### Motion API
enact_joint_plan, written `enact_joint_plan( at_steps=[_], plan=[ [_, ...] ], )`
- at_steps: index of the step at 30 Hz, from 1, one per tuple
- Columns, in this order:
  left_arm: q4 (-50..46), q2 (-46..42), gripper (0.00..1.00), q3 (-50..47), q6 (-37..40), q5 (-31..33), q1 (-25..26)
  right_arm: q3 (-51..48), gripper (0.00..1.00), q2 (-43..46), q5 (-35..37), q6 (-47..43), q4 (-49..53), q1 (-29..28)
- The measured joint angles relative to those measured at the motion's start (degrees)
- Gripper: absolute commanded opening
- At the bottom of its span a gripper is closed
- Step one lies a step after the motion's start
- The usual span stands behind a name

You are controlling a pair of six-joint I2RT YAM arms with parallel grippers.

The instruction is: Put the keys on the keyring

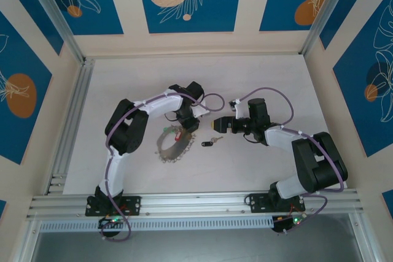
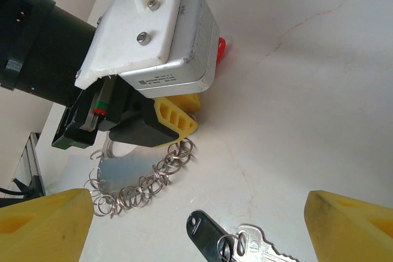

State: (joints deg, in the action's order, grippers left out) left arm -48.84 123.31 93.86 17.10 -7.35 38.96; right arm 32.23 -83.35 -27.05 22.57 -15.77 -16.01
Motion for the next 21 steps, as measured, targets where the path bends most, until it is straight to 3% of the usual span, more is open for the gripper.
enact_joint_plan(
  at_steps=[16, 21],
  plan=[
    [0.3, -3.9, 0.01, -4.1, -0.5, -3.8, 0.2, 0.0, 0.90, 0.6, 0.0, 0.0, 0.4, 0.9],
    [0.3, -5.8, 0.00, -5.1, -0.7, -5.3, 0.2, -0.1, 0.89, 1.8, 0.0, 0.0, 0.5, 1.1]
  ],
)
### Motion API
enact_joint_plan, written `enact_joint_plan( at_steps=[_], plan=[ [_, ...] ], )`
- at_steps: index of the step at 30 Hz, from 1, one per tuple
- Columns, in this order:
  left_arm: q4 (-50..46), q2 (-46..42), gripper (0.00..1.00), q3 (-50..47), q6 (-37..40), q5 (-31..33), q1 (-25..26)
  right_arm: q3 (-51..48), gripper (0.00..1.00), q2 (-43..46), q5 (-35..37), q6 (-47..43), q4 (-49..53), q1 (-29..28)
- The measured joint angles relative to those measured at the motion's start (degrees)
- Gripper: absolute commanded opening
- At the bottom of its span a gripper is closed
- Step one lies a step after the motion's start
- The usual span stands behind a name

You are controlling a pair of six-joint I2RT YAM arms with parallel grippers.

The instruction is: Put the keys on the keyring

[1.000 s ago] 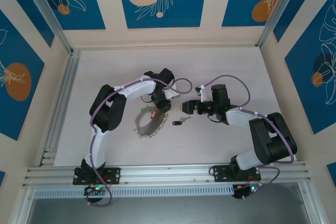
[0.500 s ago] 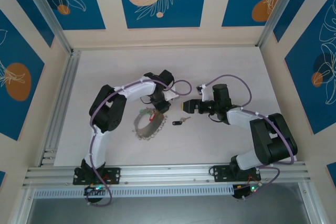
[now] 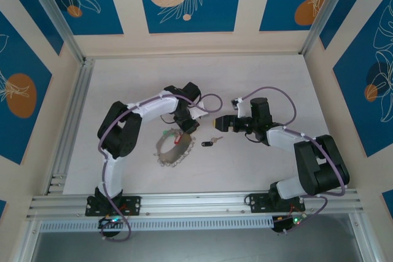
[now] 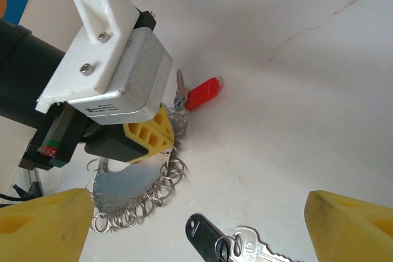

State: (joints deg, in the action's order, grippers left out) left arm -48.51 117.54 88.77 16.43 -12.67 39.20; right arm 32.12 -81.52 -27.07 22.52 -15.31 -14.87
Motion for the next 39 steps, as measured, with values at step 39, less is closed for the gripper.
enact_joint_plan(
  at_steps=[39],
  plan=[
    [4.7, -5.9, 0.10, -10.9, -3.2, 1.5, 2.2, -0.8, 0.90, 3.7, 0.0, -0.2, 1.7, 0.3]
  ],
)
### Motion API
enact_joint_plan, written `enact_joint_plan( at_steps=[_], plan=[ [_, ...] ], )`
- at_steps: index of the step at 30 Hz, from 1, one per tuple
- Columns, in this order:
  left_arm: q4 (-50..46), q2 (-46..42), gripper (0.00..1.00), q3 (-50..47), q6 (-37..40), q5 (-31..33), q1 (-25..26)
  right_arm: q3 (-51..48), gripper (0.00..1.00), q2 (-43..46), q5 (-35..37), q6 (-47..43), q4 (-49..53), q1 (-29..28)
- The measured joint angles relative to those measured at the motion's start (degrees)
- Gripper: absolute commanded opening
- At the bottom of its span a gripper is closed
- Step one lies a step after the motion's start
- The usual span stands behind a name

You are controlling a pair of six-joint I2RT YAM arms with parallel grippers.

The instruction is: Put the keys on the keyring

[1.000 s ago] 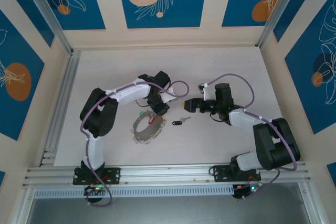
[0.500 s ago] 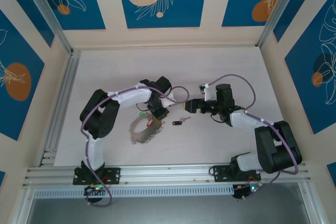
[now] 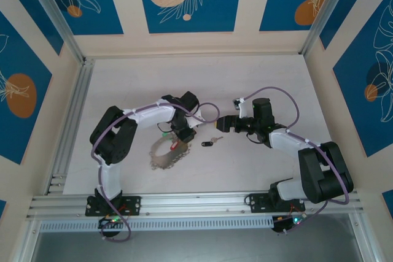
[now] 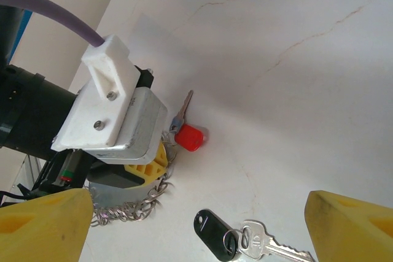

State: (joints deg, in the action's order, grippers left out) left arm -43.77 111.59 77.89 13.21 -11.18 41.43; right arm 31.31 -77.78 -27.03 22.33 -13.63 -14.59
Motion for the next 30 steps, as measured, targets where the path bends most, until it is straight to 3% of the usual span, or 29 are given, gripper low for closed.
enact_joint_plan(
  at_steps=[30],
  plan=[
    [1.2, -3.1, 0.15, -5.6, -2.3, -1.5, 0.1, -0.3, 0.90, 3.7, 0.0, -1.1, 1.4, 0.0]
  ],
)
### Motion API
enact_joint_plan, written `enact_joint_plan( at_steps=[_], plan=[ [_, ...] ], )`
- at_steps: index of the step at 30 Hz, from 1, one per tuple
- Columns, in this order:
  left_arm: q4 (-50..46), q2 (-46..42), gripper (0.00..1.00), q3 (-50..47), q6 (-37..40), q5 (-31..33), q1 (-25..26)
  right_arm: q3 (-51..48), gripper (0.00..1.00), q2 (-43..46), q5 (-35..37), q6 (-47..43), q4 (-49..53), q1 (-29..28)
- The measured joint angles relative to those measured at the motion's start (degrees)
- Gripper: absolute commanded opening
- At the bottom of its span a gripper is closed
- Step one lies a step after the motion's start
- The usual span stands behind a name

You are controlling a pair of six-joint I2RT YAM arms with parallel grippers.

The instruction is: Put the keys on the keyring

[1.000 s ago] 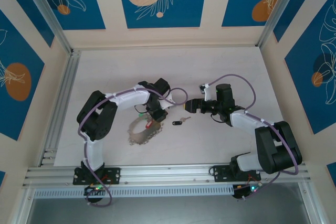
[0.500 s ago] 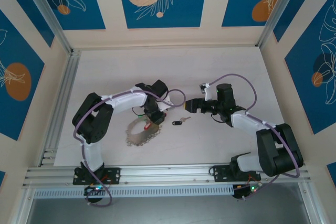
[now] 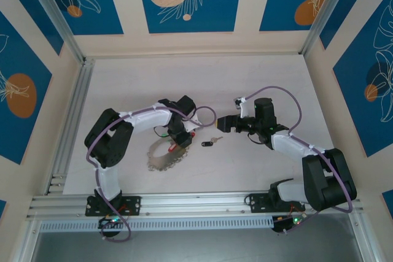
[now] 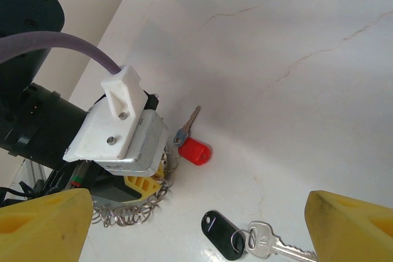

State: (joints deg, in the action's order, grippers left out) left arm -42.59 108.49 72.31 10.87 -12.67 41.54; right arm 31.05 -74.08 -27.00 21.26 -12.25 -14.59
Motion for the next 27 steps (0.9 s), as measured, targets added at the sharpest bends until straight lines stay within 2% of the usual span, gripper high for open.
enact_joint_plan(
  at_steps=[6, 12, 17, 24, 27],
  plan=[
    [0.5, 0.0, 0.15, -0.2, 0.0, -0.1, 0.0, 0.0, 0.90, 0.1, 0.0, 0.0, 0.3, 0.0],
    [1.6, 0.0, 0.00, -0.2, -0.9, -1.0, 0.0, 0.0, 0.90, 0.8, 0.2, -0.2, 1.3, 0.0],
    [1.7, -0.5, 0.00, -0.4, -1.0, -2.0, 0.0, -0.1, 0.90, 1.4, 0.4, -0.2, 1.7, 0.0],
    [1.7, -7.9, 0.00, -2.5, -1.3, -4.9, -0.3, -1.4, 0.87, 5.2, 0.6, -0.4, 3.3, 0.0],
    [1.5, -12.8, 0.00, -2.8, -0.6, -7.8, -0.9, -1.7, 0.79, 8.4, -0.1, -1.6, 4.9, -0.5]
  ],
)
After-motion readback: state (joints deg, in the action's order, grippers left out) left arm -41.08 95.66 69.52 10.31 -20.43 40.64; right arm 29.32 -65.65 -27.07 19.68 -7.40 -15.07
